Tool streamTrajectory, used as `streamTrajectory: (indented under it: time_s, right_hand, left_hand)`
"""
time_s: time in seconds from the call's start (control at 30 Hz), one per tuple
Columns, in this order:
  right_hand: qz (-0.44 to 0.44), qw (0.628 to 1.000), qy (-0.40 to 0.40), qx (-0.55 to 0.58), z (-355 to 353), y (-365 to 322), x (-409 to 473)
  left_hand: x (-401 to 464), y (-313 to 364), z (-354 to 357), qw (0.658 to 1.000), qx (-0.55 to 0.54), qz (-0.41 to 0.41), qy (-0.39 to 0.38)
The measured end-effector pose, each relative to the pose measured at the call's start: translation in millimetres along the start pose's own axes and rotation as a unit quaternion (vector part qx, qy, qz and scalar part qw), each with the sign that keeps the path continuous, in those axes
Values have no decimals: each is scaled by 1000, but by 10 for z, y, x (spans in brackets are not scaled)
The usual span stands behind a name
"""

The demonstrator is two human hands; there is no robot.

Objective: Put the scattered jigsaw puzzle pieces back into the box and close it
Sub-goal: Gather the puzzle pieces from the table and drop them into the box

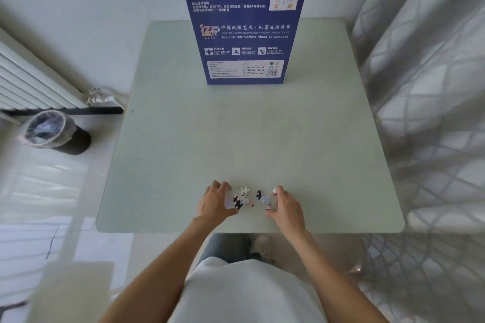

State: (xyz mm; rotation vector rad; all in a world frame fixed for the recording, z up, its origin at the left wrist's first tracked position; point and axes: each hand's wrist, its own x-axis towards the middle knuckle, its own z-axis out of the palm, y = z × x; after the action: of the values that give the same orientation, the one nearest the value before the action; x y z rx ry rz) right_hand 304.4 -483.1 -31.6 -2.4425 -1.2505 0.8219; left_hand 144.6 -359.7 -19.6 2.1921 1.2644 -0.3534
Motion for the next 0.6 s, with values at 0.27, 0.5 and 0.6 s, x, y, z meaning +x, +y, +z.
streamTrajectory:
  time_s: [0.27, 0.5, 0.6]
  right_hand:
    - [11, 1000, -25, 14, -21, 66, 58]
    - [-29, 998, -17, 46, -3, 23, 112]
    - [-27, 999, -4, 37, -20, -36, 197]
  left_hand:
    - [-32, -31, 71, 992, -106, -34, 62]
    - [30, -67, 110, 984, -162, -56, 45]
    - [16, -85, 109, 986, -159, -36, 43]
